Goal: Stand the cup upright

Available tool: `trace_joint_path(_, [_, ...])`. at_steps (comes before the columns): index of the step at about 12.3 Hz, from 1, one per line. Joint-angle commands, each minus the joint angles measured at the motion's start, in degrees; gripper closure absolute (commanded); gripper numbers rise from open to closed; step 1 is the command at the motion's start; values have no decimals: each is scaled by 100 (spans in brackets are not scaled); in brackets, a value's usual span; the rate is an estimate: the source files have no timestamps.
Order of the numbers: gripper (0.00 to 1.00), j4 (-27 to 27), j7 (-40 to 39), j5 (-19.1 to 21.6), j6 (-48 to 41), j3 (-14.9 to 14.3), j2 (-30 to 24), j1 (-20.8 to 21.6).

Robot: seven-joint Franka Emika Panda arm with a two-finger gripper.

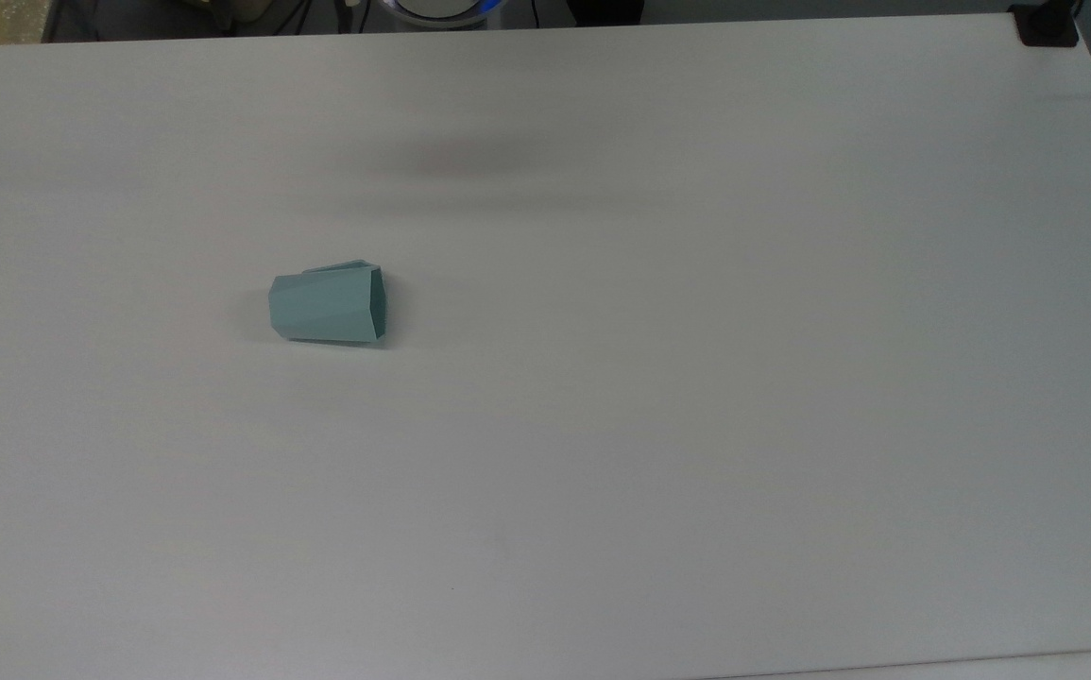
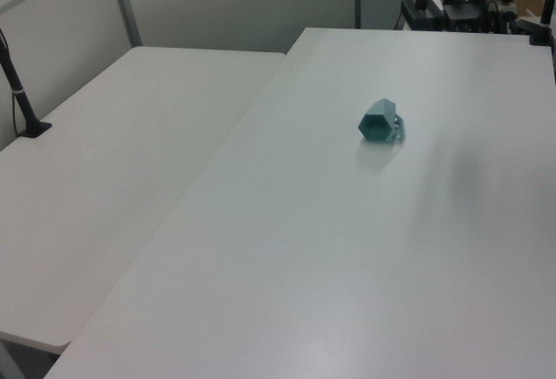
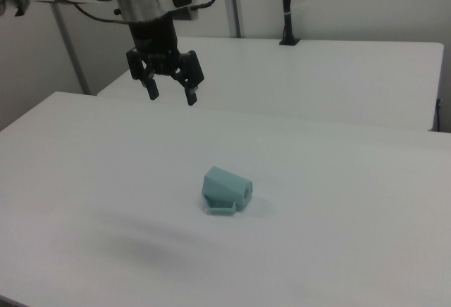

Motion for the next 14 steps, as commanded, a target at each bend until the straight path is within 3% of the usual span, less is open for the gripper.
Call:
trace_joint_path(1, [0, -7, -14, 130, -130, -53, -188, -91])
trace_joint_path(9, [0, -34, 28, 130, -166, -54, -233, -83])
trace_joint_path(11, [0, -34, 142, -10, -79, -1, -137, 49])
trace_joint_path(14, [0, -52, 869, -581, 298, 25, 56, 523])
